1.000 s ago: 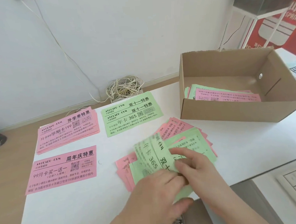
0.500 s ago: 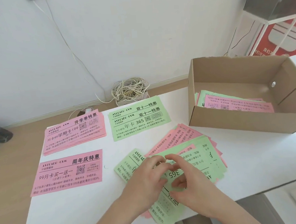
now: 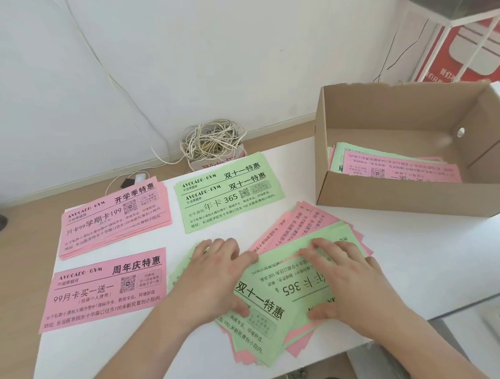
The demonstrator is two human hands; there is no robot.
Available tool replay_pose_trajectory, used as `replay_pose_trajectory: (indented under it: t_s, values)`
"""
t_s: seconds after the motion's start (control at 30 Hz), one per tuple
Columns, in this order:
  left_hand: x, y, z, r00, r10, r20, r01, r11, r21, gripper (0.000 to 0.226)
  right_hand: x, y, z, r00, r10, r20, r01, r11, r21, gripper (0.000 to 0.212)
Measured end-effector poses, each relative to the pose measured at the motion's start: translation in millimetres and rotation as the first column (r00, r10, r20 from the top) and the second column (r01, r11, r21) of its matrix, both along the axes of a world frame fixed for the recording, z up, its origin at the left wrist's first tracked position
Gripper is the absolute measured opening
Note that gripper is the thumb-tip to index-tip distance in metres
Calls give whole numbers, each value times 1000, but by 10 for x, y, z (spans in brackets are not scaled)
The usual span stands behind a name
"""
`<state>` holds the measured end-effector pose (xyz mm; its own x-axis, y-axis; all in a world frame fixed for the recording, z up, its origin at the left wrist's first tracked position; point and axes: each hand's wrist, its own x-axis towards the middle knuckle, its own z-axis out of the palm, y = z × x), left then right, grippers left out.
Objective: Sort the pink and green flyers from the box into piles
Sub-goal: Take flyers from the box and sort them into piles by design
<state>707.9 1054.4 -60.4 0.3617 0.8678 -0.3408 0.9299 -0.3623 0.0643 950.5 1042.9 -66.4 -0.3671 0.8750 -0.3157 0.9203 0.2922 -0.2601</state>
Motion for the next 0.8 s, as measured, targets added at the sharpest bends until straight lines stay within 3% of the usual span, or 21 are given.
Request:
replay_pose_trajectory:
  t_s: [0.13, 0.27, 0.4, 0.47, 0.53, 0.63, 0.67, 0.7, 0.77, 0.8]
  values:
    - [-14, 13, 72, 998, 32, 52, -31, 999, -25, 52, 46, 70, -78, 997, -17, -76, 18, 1000, 17, 89]
    - [-108, 57, 277, 923, 216, 319, -185, 975, -122, 9, 131, 97, -110, 896, -204, -394, 213, 977, -21, 75]
    - [-79, 134, 498, 751, 347, 562, -260, 937, -232, 18, 179, 229, 180, 695, -294, -656, 325, 943, -77, 74]
    - [52, 195, 545, 735, 321, 598, -216, 946, -242, 24, 170, 334, 375, 606, -318, -730, 273, 944, -185, 71]
    - [191, 254, 552, 686, 378, 622, -219, 922, -319, 22, 118, 422, 566, 445, -360, -820, 160, 933, -323, 70]
    - [321, 291, 595, 522, 494, 695, -260, 869, -422, 17, 32, 555, 699, 180, -429, -885, 215, 896, -390, 61]
    - [338, 291, 612, 430, 519, 739, -302, 854, -424, 15, 27, 578, 694, 126, -461, -879, 234, 875, -425, 58]
    - [347, 282, 629, 302, 542, 784, -359, 827, -433, 12, 32, 583, 664, 136, -498, -856, 214, 859, -465, 58]
    - [359, 244, 640, 14, 559, 829, -457, 741, -492, 7, 28, 517, 566, 315, -530, -787, 89, 843, -531, 49]
    - [365, 225, 629, -80, 554, 829, -489, 702, -517, 6, 19, 457, 505, 393, -514, -763, 17, 833, -552, 43]
